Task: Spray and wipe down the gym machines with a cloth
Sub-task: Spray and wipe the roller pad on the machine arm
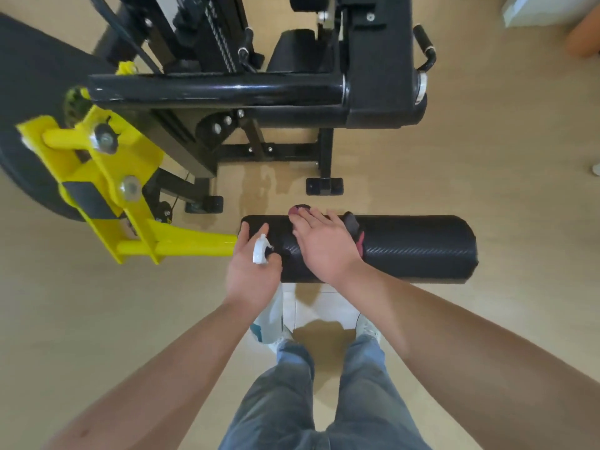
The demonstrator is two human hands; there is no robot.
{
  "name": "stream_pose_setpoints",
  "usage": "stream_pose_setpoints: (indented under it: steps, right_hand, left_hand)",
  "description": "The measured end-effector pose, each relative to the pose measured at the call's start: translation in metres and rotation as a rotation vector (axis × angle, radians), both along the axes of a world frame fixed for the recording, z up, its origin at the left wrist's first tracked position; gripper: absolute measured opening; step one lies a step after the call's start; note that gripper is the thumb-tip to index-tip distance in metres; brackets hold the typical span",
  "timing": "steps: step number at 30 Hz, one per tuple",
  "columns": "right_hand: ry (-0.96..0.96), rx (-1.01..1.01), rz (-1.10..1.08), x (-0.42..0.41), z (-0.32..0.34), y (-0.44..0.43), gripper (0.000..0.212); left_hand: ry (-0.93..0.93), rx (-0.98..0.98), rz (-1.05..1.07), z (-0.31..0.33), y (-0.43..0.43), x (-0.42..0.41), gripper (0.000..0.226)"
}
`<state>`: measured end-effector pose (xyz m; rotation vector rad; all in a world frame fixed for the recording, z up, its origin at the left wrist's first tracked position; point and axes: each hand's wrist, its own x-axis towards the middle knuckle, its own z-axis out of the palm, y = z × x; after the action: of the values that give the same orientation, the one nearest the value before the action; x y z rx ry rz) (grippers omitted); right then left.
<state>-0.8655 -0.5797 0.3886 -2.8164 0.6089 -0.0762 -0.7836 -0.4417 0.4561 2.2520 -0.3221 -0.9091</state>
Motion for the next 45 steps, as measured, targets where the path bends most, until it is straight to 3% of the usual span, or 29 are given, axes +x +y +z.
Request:
stream_pose_setpoints:
  steps: [5, 9, 11, 15, 17, 20, 25, 29, 32, 37, 40, 41, 43, 45]
  right_hand:
    - [-0.06, 0.056, 0.069, 0.051, -0.004, 0.039, 0.033]
    - [-0.046, 0.222, 0.125, 0.072, 0.005, 0.054, 0.034]
    - [-0.013, 0.28, 0.154, 0.07, 0.011, 0.049, 0.036]
    - [0.123, 0.111, 0.146, 0.044, 0.017, 0.021, 0.038]
    - [0.163, 0.086, 0.056, 0.022, 0.02, 0.004, 0.034]
    - [0.209, 0.094, -0.057, -0.012, 0.028, -0.023, 0.033]
    - [0.329, 0.03, -0.206, -0.069, 0.038, -0.066, 0.036]
    - [0.392, -0.011, -0.334, -0.121, 0.037, -0.101, 0.048]
    - [0.387, 0.007, -0.457, -0.159, 0.038, -0.121, 0.038]
    - [0.33, 0.117, -0.461, -0.162, 0.044, -0.12, 0.036]
    - [0.233, 0.149, -0.321, -0.149, 0.046, -0.109, 0.036]
    - [0.216, 0.147, -0.255, -0.144, 0.047, -0.105, 0.036]
    - [0.186, 0.158, -0.183, -0.131, 0.049, -0.096, 0.037]
    - [0.194, 0.144, -0.206, -0.12, 0.048, -0.085, 0.036]
  left_hand:
    - [-0.017, 0.039, 0.058, 0.003, 0.029, 0.027, 0.061]
    - [0.019, 0.036, 0.068, 0.006, 0.039, 0.037, 0.025]
    - [0.012, 0.031, 0.065, 0.007, 0.039, 0.04, 0.018]
    - [-0.047, -0.006, 0.032, 0.009, 0.032, 0.033, 0.046]
    - [-0.098, -0.035, -0.012, 0.011, 0.026, 0.025, 0.049]
    - [-0.147, -0.042, -0.099, 0.013, 0.012, 0.016, 0.041]
    - [-0.074, -0.022, -0.066, 0.013, -0.02, -0.005, 0.017]
    - [-0.053, 0.009, -0.091, 0.013, -0.039, -0.024, 0.029]
    - [-0.048, 0.032, -0.161, 0.014, -0.051, -0.044, 0.031]
    - [-0.058, 0.02, -0.145, 0.014, -0.06, -0.066, 0.027]
    - [-0.013, -0.023, -0.121, 0.015, -0.06, -0.071, 0.012]
    - [0.003, -0.011, -0.134, 0.015, -0.059, -0.071, 0.012]
    - [-0.007, 0.049, -0.201, 0.011, -0.056, -0.068, 0.044]
    - [-0.018, 0.105, -0.242, 0.009, -0.055, -0.066, 0.054]
